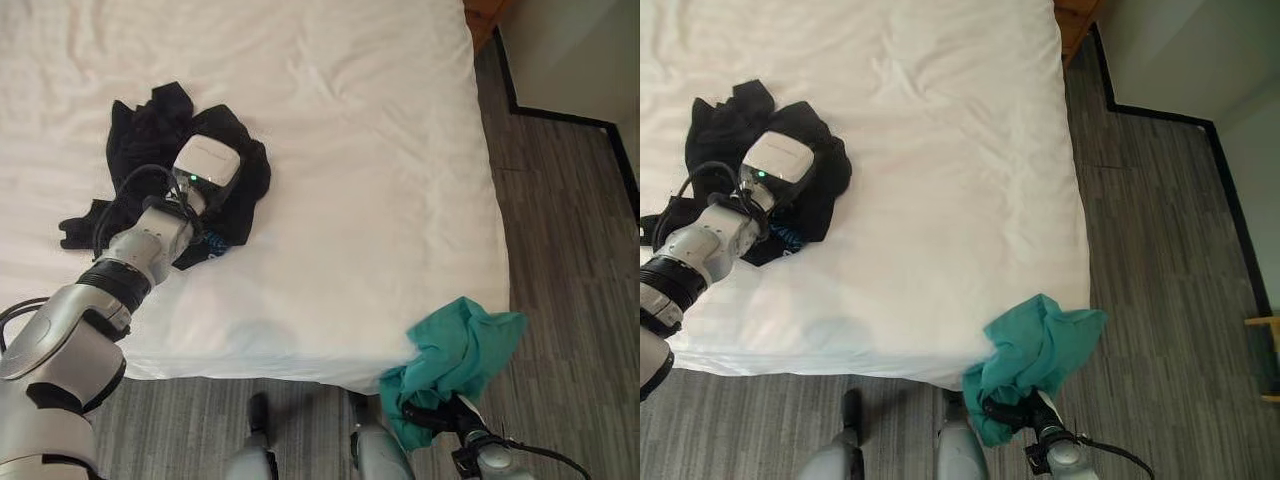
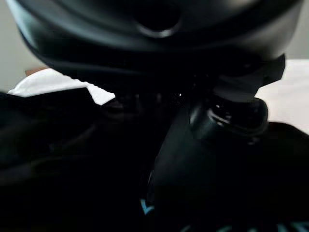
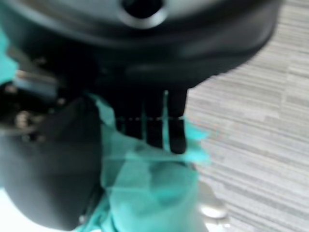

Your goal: Pick up bed clothes into laundry basket.

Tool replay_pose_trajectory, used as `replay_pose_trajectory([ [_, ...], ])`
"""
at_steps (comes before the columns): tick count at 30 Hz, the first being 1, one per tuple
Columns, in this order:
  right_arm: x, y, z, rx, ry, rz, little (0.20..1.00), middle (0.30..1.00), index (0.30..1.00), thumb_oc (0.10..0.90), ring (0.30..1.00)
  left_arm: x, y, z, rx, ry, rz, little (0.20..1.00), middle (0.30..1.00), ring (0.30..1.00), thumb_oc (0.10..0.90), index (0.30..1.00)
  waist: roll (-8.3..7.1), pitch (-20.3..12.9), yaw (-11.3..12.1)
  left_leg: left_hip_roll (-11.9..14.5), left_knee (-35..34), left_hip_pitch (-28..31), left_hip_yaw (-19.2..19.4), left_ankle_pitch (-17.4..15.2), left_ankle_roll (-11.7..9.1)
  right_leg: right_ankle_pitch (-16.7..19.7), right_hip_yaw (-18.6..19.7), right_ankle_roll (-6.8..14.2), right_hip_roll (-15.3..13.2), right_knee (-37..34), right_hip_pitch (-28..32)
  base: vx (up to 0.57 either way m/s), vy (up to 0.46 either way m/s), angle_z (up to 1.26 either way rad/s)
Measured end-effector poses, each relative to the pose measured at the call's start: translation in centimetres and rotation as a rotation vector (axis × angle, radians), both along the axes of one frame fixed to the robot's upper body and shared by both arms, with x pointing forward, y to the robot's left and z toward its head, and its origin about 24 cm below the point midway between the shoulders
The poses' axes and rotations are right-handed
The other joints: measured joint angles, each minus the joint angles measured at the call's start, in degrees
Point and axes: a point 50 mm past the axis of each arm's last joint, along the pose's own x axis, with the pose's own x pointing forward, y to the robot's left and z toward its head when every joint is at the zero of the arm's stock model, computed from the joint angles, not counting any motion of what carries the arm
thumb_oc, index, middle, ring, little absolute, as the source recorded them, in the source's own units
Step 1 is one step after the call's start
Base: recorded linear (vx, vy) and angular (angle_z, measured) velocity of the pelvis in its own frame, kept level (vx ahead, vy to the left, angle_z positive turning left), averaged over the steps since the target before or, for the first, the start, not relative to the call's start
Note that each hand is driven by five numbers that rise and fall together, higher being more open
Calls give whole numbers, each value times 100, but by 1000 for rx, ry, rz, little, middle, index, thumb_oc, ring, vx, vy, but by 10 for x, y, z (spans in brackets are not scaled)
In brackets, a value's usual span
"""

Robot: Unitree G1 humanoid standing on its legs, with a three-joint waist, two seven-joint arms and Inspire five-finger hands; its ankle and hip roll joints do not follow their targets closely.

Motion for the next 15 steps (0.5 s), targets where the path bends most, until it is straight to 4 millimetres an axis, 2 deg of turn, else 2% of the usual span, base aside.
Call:
replay_pose_trajectory([
  [4, 7, 4, 6, 13, -37, 21, 300, 300, 300, 400, 300, 2, 12, -4, 61, 44, 71, 900, 900, 900, 800, 900, -26, 8, -8, 93, 116, -34, 81, -76, -22, 88, 16, -101, 106, 35, -43, -15, 9, -16],
  [5, 7, 5, 8, 17, -49, 24, 300, 300, 300, 400, 300, 3, 15, 0, 78, 47, 88, 707, 707, 707, 671, 707, -57, 5, -29, 104, 169, -37, 131, -138, -44, 87, 23, -101, 111, 23, -52, -18, 12, -12],
  [6, 7, 5, 8, 17, -49, 24, 300, 300, 300, 400, 300, 3, 15, 0, 78, 47, 88, 300, 300, 300, 400, 300, -57, 5, -29, 104, 169, -37, 131, -138, -44, 87, 23, -101, 111, 23, -52, -22, 8, -16],
  [8, 7, 5, 8, 21, -48, 19, 300, 300, 300, 400, 300, 2, 23, 12, 72, 51, 115, 300, 300, 300, 400, 300, -85, -2, -34, 126, 221, -90, 181, -138, -65, 83, 30, -99, 122, -60, -80, -27, -2, -12],
  [10, 3, 3, 5, 23, -31, 2, 300, 300, 300, 400, 300, 3, 19, 19, 39, 35, 106, 300, 300, 300, 400, 300, -86, -3, -21, 161, 289, -172, 175, -137, -80, 82, 20, -97, 144, -122, -106, -17, -27, -1],
  [11, 0, 0, 2, 21, -3, -6, 300, 300, 300, 400, 300, 0, 18, 30, -77, 17, 86, 300, 300, 300, 400, 300, -83, -4, -13, 207, 275, -202, 148, -62, -128, 114, 12, -116, 191, -140, -120, 0, 0, 0],
  [12, -3, -5, -1, 11, 19, -27, 300, 300, 300, 400, 300, -8, 21, 41, -286, 4, 51, 300, 300, 300, 400, 300, -77, -4, -3, 245, 238, -168, 135, -30, -161, 143, -10, -140, 220, -142, -98, 14, -57, 3],
  [13, -9, -9, -3, 1, 38, -40, 300, 300, 300, 400, 300, -13, 20, 42, -419, 3, 13, 300, 300, 300, 400, 300, -58, 5, 27, 277, 195, -101, 133, -21, -170, 151, -15, -151, 256, -152, -44, 49, -67, 12],
  [14, -12, -12, -3, -2, 46, -57, 300, 300, 300, 400, 300, -19, 11, 37, -599, 41, -47, 300, 300, 300, 400, 300, 24, 24, 180, 334, 53, 76, 58, 47, -210, 151, -166, -154, 236, -240, 166, 74, -84, 27],
  [15, -15, -14, -4, -2, 53, -71, 300, 300, 300, 400, 300, -24, 2, 39, -663, 43, -106, 300, 300, 300, 400, 300, 73, 53, 183, 322, 16, 118, -23, 61, -215, 150, -243, -155, 249, -308, 282, 53, -70, 47],
])
